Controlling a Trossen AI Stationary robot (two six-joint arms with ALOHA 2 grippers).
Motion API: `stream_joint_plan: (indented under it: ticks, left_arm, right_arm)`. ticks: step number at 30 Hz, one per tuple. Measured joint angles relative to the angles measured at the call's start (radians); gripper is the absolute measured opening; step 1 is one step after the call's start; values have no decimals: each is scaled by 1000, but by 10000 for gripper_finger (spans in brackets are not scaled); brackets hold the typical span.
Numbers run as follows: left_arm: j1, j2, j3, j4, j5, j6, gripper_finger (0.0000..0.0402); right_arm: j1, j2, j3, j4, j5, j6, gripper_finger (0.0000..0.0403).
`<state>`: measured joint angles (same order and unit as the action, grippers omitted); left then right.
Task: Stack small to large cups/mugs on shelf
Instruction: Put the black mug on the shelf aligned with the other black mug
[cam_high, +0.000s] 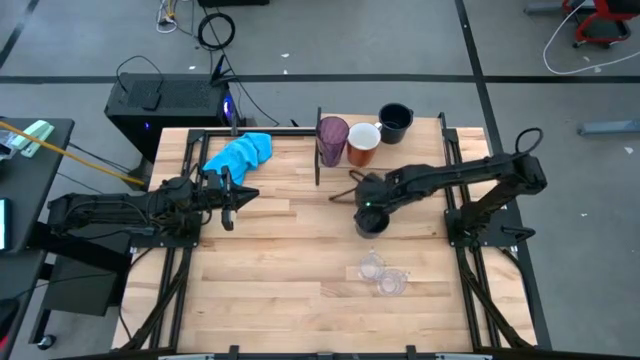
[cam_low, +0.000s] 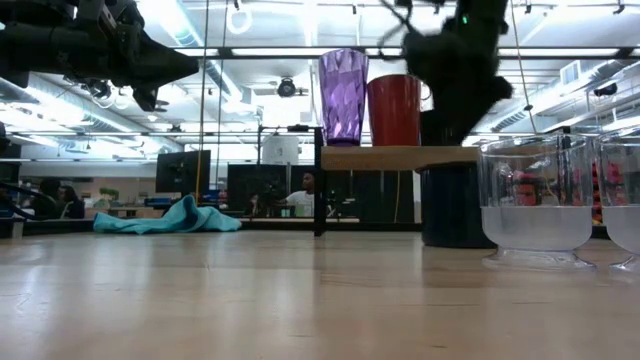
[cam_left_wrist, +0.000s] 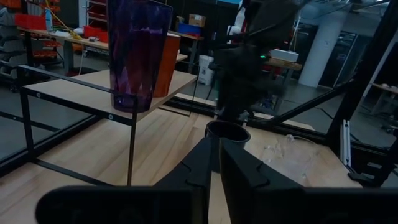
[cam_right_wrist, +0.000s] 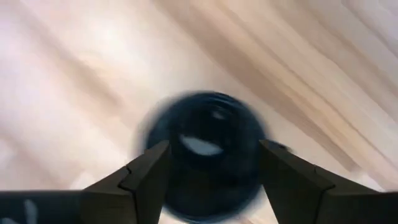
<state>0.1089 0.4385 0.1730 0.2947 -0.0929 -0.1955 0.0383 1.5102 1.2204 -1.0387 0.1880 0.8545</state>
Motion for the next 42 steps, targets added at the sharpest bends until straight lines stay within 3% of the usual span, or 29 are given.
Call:
stream_joint_plan:
  ticks: [3,11,15,21,38,42]
  left_arm:
    - [0,0,0,0,0,0,40]
    - [0,0,0,8,0,6,30]
    - [0,0,0,8,0,6,32]
    - [0,0,0,8,0,5,40]
    - [0,0,0,6,0,-1,30]
    - [0,0,0,6,0,-3,36]
  right_arm:
    - [57,20,20,79,0,-37,234]
    - [151,145,96,63,2,25,222]
    - [152,206,162,-66,18,57,222]
    - [152,269,232,-90,16,40,222]
    - [139,331,223,-138,16,43,219]
    - [121,332,180,-106,-47,41,209]
